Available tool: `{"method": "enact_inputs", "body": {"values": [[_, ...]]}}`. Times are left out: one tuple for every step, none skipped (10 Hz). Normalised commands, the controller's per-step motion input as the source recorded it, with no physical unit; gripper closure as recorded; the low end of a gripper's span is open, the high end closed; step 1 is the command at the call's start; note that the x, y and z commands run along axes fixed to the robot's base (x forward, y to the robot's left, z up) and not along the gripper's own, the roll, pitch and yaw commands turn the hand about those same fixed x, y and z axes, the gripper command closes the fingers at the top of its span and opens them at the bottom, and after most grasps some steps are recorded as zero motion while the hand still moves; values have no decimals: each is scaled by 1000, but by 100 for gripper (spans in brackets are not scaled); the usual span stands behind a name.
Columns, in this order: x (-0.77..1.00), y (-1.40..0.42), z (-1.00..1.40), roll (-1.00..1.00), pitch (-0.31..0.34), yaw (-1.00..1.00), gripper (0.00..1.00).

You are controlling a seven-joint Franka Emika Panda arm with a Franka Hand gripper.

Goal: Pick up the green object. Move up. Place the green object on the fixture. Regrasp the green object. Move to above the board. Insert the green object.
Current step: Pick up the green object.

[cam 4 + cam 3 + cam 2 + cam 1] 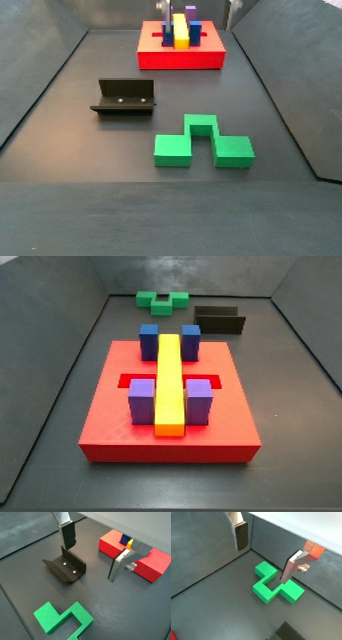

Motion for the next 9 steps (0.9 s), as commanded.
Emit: {"method": "enact_inputs", "body": {"values": [[129, 0, 0, 0, 0, 0, 0], [409, 140, 0, -13, 0, -180, 0], [440, 346, -37, -9, 0, -191, 0], [406, 423, -83, 0, 0, -137, 0], [280, 486, -43, 79, 21, -74, 0], [94, 483, -89, 84, 0, 0, 0], [0, 374, -251, 51, -4, 0, 0], [-206, 0, -271, 129, -91, 157, 0], [-134, -40, -326, 11, -89, 100, 0]]}}
